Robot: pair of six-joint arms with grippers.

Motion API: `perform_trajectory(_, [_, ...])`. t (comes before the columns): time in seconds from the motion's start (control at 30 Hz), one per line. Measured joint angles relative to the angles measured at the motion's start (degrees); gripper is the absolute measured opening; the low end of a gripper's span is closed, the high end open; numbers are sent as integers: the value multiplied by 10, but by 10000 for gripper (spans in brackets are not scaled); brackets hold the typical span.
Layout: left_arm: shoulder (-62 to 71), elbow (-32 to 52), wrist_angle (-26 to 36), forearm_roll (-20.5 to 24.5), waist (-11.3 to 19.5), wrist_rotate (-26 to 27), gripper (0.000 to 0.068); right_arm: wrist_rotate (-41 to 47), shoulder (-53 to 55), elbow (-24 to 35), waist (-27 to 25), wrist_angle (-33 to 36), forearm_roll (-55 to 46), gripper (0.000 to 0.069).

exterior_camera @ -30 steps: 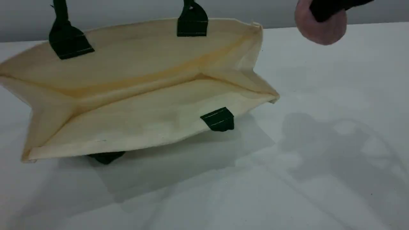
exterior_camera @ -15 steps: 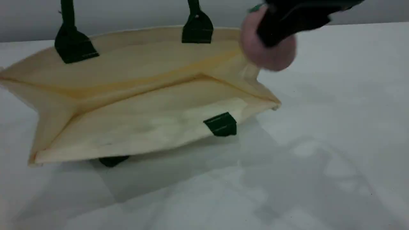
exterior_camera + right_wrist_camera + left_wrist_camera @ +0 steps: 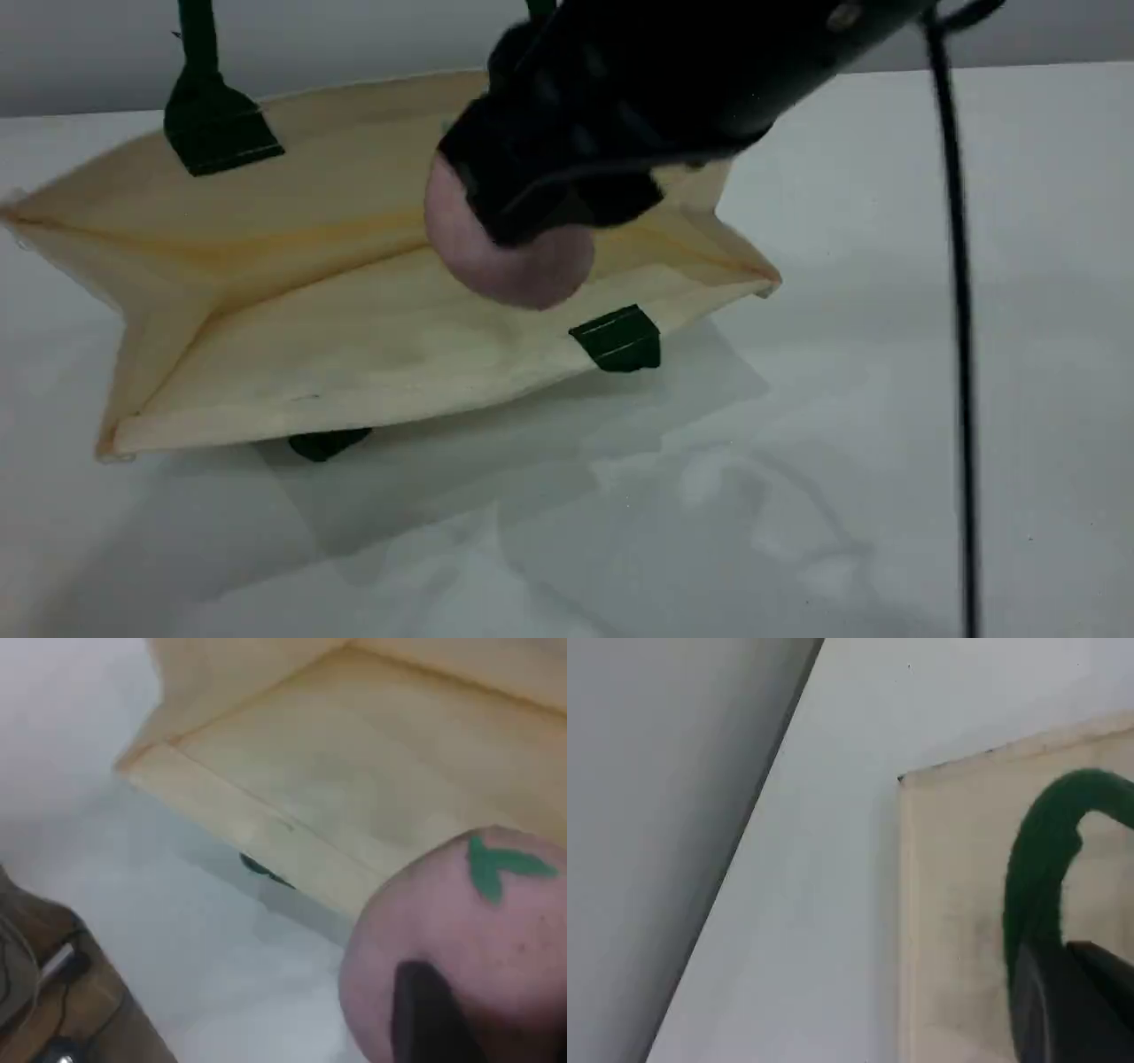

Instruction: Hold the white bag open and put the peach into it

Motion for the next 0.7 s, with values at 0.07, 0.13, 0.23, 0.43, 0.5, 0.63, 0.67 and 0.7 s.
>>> perform_trajectory(0.07, [0, 0, 0, 0, 0, 0, 35, 0, 14, 0, 0, -20, 6, 239])
perform_trajectory(0.13, [0, 0, 0, 0, 0, 0, 35, 0, 31, 0, 0, -48, 9, 239])
perform_trajectory(0.23, [0, 0, 3, 0, 0, 0, 35, 0, 54, 0, 0, -85, 9, 239])
perform_trajectory(0.43, [0, 0, 4, 0, 0, 0, 35, 0, 110, -1, 0, -157, 9, 239])
perform_trajectory(0.5, [0, 0, 4, 0, 0, 0, 35, 0, 126, -1, 0, -173, 9, 239])
perform_trajectory(0.63, [0, 0, 4, 0, 0, 0, 35, 7, 156, -1, 0, -215, 8, 240])
perform_trajectory(0.67, [0, 0, 5, 0, 0, 0, 35, 10, 163, -1, 0, -225, 8, 240])
perform_trajectory(0.7, [0, 0, 5, 0, 0, 0, 35, 11, 168, -1, 0, -236, 8, 240])
